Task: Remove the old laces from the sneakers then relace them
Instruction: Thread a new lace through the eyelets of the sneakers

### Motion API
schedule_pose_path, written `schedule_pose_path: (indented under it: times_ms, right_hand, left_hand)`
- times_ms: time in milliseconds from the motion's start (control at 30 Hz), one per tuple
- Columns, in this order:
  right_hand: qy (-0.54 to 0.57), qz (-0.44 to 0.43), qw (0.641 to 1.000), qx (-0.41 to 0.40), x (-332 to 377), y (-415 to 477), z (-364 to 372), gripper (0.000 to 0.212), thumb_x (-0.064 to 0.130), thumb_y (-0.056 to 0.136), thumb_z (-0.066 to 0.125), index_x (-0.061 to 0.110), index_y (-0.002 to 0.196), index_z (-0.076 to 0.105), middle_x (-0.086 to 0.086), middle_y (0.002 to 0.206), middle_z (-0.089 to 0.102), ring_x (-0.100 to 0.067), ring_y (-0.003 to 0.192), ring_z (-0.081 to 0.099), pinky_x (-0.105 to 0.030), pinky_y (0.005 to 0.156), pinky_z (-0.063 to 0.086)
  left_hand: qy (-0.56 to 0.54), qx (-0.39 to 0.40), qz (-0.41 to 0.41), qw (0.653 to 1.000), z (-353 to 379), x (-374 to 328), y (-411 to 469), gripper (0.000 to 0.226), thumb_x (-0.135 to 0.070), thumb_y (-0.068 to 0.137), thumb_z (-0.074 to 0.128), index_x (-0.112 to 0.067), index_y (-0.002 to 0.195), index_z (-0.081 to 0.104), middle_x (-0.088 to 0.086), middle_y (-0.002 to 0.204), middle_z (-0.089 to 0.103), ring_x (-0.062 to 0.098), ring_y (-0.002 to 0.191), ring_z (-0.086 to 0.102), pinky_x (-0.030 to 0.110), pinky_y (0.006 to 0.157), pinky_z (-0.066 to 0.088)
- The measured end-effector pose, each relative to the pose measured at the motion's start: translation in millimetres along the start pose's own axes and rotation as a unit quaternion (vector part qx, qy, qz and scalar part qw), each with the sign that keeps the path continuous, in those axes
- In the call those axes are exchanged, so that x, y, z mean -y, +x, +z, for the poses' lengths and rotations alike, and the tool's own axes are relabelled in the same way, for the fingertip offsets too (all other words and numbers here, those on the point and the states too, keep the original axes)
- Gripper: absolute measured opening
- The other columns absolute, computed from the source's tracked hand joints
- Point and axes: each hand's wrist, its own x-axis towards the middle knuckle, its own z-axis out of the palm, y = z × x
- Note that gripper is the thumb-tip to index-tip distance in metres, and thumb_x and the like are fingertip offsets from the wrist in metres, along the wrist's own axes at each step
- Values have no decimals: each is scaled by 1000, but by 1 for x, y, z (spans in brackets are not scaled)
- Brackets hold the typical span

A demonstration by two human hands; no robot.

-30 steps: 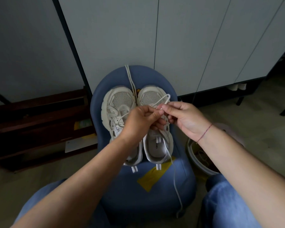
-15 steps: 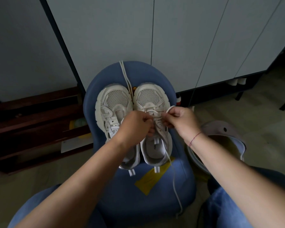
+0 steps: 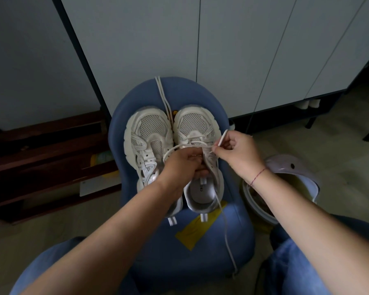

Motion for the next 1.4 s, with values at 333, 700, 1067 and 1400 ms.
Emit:
schedule_pose_path:
  times_ms: [333,700,1067,1400]
  right_hand:
    - [154,101,980,74,5,-4,3,10,3,82,70,12,80,67,0,68,64,3,51,56,-10,50,42]
    - [174,172,968,49,-4,-2,6,10,11,81,73,15,78,64,1,66,65,-12,63,59,-25,59,48]
    - [100,86,981,146,4,-20,-3,42,-1,72,77,20,102,55,5,88,62,-1,78,58,-9,69,47]
    - [194,144,958,153,-9,-16,-10,21,0,82,67,16,95,66,-3,86,68,-11,76,64,-21,64,53]
  left_hand:
    - [4,37,17,999,1,-1,1,31,13,98,40,-6,106,63,5,85,68,4,66,69,16,66,57]
    - [36,41,-7,998,2,-1,7,27,6,101,41,5,121,59,9,86,67,4,58,67,15,62,57]
    - [96,6,-16,995,0,-5,14,24,-3,99,52,-6,78,63,-3,45,61,5,35,55,14,38,44]
    - [282,115,14,952,-7,-2,-33,29,-4,97,56,-8,69,63,0,56,62,4,42,56,15,45,45]
